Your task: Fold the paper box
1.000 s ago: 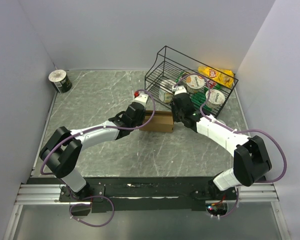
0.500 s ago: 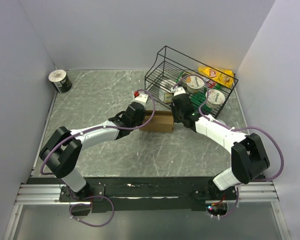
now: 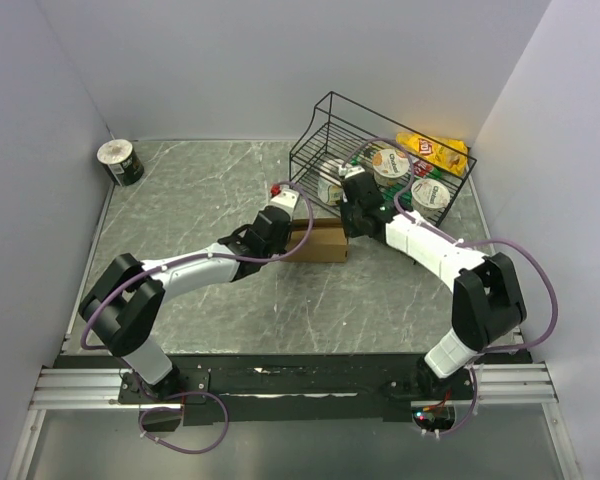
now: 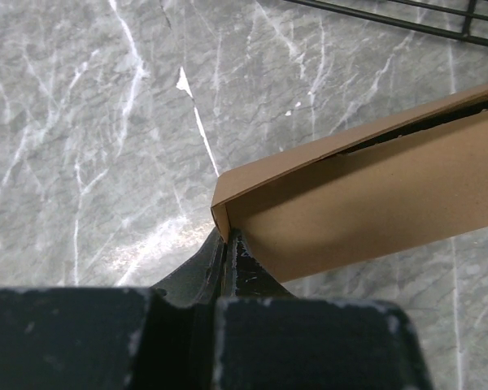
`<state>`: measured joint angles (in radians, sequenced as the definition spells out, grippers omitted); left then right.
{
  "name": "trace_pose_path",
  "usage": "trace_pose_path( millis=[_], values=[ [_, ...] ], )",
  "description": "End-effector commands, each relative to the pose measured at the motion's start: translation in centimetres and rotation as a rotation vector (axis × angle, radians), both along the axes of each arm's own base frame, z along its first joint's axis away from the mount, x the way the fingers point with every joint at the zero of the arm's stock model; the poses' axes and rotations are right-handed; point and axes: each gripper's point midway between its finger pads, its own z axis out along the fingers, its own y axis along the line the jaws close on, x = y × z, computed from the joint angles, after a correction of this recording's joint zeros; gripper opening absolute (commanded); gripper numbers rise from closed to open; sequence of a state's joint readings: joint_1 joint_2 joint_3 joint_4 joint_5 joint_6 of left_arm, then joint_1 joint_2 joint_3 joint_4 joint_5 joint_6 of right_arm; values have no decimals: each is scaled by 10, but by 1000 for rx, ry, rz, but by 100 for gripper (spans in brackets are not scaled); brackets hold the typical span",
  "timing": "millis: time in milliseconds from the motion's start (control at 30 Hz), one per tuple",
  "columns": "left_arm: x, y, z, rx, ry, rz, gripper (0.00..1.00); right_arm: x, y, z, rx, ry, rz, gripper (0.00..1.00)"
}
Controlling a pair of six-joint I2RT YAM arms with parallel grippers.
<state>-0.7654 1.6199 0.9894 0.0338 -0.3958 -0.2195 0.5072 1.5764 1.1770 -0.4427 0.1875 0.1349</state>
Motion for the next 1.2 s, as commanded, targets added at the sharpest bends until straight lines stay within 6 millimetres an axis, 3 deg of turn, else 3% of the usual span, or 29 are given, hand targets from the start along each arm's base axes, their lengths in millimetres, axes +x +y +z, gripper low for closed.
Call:
trace_pose_path(
  millis=[0,567,933,1167],
  values=[
    [-22,24,-44,193,88,-23,1,-1,13,13,89,75,-14,0],
    [-30,22,-52,303,27,-19,1,2,29,27,321,156,-23,0],
    [-33,9,-51,262,41,-33,1,0,28,20,352,127,-63,0],
    [-34,7,-50,261,35,-40,1,3,34,26,363,107,-67,0]
  ],
)
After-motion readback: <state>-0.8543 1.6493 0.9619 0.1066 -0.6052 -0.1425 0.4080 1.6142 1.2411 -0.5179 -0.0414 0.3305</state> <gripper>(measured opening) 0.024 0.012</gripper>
